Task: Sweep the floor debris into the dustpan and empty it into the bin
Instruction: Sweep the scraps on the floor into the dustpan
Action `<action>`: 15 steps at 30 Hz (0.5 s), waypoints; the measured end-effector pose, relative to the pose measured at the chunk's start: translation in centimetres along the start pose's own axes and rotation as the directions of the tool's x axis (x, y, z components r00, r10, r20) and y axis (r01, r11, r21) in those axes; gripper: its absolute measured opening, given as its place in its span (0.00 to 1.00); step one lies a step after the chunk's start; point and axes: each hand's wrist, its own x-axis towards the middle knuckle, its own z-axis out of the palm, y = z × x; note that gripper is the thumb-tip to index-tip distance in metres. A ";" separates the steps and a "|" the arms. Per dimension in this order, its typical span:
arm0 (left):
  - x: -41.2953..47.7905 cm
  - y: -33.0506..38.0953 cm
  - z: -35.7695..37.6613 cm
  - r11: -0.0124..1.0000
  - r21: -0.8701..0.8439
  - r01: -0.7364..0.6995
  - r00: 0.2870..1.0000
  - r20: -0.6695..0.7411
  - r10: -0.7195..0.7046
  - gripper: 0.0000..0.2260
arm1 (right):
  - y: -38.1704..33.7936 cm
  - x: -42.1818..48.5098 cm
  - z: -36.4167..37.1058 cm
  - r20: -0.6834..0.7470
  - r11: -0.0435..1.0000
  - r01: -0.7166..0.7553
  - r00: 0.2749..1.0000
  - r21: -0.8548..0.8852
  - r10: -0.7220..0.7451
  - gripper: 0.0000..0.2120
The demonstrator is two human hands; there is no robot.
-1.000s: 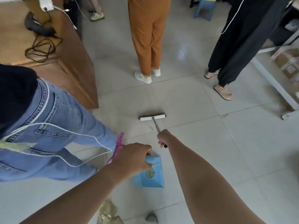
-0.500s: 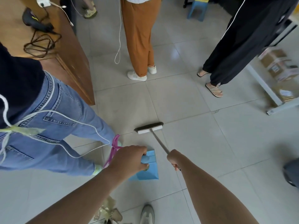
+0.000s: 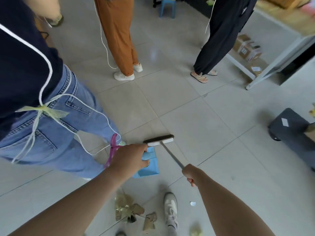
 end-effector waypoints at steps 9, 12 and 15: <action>-9.5 -2.8 2.5 0.946 0.218 -0.240 0.966 -0.042 0.254 0.12 | 9.0 -7.7 12.8 -0.013 0.999 -0.003 1.000 -0.036 0.003 0.22; -11.8 -3.7 2.9 0.947 0.201 -0.251 0.963 -0.045 0.265 0.14 | 11.7 -10.2 16.0 -0.005 1.000 -0.014 1.000 0.026 0.014 0.24; -13.7 -4.0 3.2 0.960 0.138 -0.243 0.961 -0.099 0.258 0.16 | 14.4 -11.7 19.4 -0.019 0.994 -0.045 0.999 0.098 0.047 0.23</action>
